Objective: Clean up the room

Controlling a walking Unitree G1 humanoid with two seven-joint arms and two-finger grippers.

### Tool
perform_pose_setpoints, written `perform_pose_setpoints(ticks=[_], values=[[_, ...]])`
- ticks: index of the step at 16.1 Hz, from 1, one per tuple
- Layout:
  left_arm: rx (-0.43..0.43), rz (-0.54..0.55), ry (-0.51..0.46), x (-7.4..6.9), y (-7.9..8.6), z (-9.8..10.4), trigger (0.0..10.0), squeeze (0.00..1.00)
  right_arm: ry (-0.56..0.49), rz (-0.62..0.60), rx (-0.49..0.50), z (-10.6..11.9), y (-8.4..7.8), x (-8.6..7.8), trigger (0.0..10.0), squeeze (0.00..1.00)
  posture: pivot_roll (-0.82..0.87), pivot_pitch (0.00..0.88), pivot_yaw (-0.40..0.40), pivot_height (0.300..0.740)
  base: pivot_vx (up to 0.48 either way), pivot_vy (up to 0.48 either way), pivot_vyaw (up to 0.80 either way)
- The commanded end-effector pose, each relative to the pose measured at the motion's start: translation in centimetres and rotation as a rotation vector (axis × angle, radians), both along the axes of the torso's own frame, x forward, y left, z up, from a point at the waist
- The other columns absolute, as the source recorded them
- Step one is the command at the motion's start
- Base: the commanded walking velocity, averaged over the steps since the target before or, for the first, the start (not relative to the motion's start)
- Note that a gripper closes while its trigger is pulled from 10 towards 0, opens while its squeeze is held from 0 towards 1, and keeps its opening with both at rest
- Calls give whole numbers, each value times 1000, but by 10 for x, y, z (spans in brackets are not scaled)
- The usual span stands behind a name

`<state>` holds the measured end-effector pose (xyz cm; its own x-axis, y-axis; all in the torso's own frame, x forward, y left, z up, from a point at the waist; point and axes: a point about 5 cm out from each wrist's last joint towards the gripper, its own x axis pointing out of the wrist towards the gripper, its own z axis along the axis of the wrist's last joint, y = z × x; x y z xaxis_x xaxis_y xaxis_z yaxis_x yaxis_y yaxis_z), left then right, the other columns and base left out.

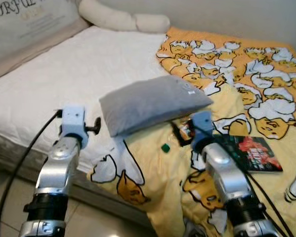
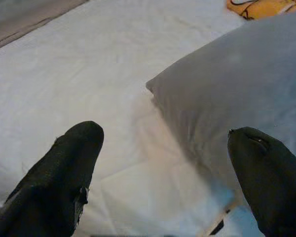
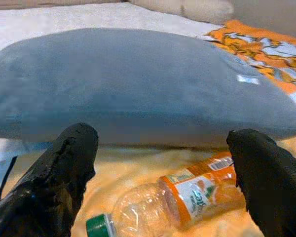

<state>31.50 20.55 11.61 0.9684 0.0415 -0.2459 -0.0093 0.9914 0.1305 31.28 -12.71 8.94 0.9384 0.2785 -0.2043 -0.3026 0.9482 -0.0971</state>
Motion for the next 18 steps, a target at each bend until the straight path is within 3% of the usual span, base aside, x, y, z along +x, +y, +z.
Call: perform_pose_setpoints(ticks=[1, 6, 10, 13, 18], values=[[-1, -25, -14, 2, -8, 5, 10000, 0, -10, -24, -13, 4, -7, 1, 10000, 1000, 30, 0, 19, 740, 322, 0, 800], [-7, -102, -17, -8, -14, 6, 10000, 0, -15, -40, -25, 14, -16, 1, 10000, 1000, 50, 0, 8, 740, 127, 0, 0], [0, -56, 27, -31, 5, -6, 10000, 0, 37, -112, -41, 15, -25, -11, 10000, 1000, 44, 0, 1, 740, 0, 0, 0], [56, -167, 94, -34, 13, -11, 10000, 0, 109, -73, -138, 14, -28, 9, 10000, 1000, 27, 0, 3, 740, 0, 0, 0], [121, -217, 137, -38, 31, -7, 10000, 0, 216, -77, -285, 18, -35, 48, 10000, 1000, 46, 0, -5, 740, 0, 0, 0]])
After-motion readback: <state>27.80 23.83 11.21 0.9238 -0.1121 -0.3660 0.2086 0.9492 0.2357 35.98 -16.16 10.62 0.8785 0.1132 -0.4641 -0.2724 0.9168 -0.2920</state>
